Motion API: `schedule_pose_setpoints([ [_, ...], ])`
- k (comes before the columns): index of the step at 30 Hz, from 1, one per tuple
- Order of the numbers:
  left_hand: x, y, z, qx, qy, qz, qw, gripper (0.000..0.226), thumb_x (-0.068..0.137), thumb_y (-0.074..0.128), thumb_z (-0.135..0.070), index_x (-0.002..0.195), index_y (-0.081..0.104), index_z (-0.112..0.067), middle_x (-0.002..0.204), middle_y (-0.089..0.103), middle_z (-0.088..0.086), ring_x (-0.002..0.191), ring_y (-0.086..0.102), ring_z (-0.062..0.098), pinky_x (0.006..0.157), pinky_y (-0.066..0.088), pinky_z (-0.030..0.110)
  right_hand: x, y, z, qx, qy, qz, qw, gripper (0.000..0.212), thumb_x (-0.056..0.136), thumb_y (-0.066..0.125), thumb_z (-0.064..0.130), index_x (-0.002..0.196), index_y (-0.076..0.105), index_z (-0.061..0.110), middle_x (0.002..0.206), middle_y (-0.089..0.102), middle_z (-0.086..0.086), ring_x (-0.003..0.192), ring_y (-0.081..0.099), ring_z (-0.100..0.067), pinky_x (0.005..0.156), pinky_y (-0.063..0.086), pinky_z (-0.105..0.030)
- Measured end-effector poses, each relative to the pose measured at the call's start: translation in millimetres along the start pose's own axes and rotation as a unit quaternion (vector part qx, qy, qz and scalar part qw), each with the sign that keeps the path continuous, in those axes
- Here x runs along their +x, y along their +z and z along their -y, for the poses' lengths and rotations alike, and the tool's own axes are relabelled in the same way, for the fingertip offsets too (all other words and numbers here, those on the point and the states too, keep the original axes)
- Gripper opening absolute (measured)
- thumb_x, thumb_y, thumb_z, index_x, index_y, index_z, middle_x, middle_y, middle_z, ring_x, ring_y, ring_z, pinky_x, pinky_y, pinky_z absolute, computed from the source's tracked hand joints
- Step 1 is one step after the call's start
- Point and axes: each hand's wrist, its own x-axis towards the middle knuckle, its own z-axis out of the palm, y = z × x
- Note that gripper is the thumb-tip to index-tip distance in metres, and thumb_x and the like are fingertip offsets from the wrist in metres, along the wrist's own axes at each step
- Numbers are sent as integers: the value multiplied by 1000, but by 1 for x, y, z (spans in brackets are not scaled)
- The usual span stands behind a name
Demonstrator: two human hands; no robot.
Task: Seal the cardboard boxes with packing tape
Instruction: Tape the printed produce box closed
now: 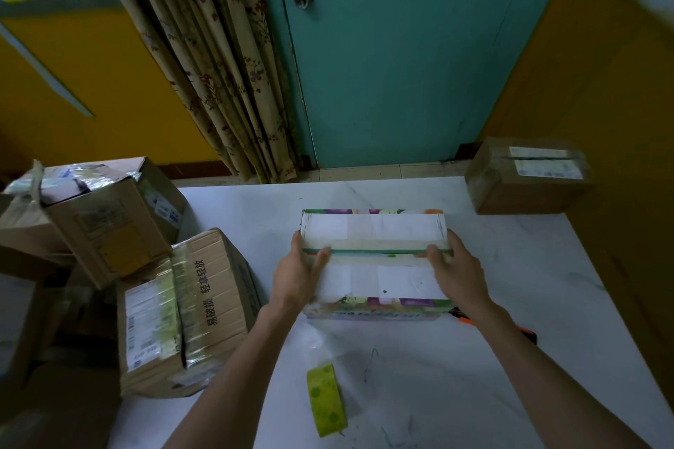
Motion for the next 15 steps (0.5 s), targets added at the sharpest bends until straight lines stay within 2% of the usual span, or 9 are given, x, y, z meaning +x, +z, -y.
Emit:
schedule_pose_setpoints([
  [3, 2, -5, 5, 46, 17, -6, 999, 59, 108, 31, -44, 157, 20, -13, 121, 66, 17, 99, 66, 33, 85, 57, 45, 0, -1, -3, -10, -9, -15, 1000, 43, 107, 32, 31, 146, 39, 17, 119, 65, -17, 99, 61, -36, 78, 46, -36],
  [5, 2, -3, 1, 46, 13, -20, 999, 52, 110, 25, -39, 154, 26, -11, 120, 66, 21, 99, 65, 37, 86, 54, 47, -2, 3, 0, -17, 5, -22, 1000, 45, 107, 26, 34, 146, 37, 13, 115, 65, -19, 89, 59, -34, 78, 48, -39],
  [7, 1, 1, -7, 44, -12, -35, 998, 42, 109, 27, -39, 138, 36, -10, 113, 67, 21, 92, 63, 37, 82, 52, 47, -4, 7, 4, 1, 46, -3, 999, 51, 105, 34, 44, 143, 35, 11, 111, 62, -13, 86, 54, -28, 73, 45, -37],
  [8, -1, 3, -10, 46, -35, -35, 998, 42, 107, 31, -46, 129, 38, -11, 109, 67, 17, 89, 62, 35, 82, 52, 47, -6, 9, 7, 14, 69, 7, 998, 59, 100, 43, 53, 141, 35, 11, 108, 59, -7, 88, 55, -27, 73, 45, -36],
  [10, -2, 7, -16, 54, -72, -32, 995, 63, 94, 45, -71, 121, 37, -15, 103, 63, 4, 91, 63, 30, 83, 53, 45, -6, 12, 9, 16, 97, 6, 995, 75, 86, 58, 67, 135, 40, 12, 105, 53, 0, 97, 60, -28, 74, 47, -34],
  [11, -3, 9, -16, 59, -83, -35, 994, 75, 85, 50, -80, 121, 37, -16, 102, 59, 0, 93, 63, 29, 82, 53, 44, -5, 13, 9, 14, 104, -1, 994, 76, 83, 60, 69, 131, 44, 12, 104, 54, 0, 99, 61, -28, 74, 48, -34],
  [13, -4, 12, -17, 63, -93, -50, 992, 80, 81, 52, -83, 121, 38, -16, 102, 57, -1, 92, 62, 26, 77, 50, 40, -4, 13, 9, 13, 102, -15, 995, 64, 90, 53, 65, 118, 54, 8, 102, 60, -5, 90, 60, -27, 69, 45, -32],
  [15, -3, 14, -16, 67, -88, -70, 991, 66, 92, 43, -76, 118, 40, -16, 102, 63, 2, 85, 60, 23, 73, 48, 37, -5, 10, 11, 2, 84, -38, 996, 57, 102, 36, 53, 103, 61, 2, 99, 65, -15, 80, 55, -26, 63, 39, -30],
])
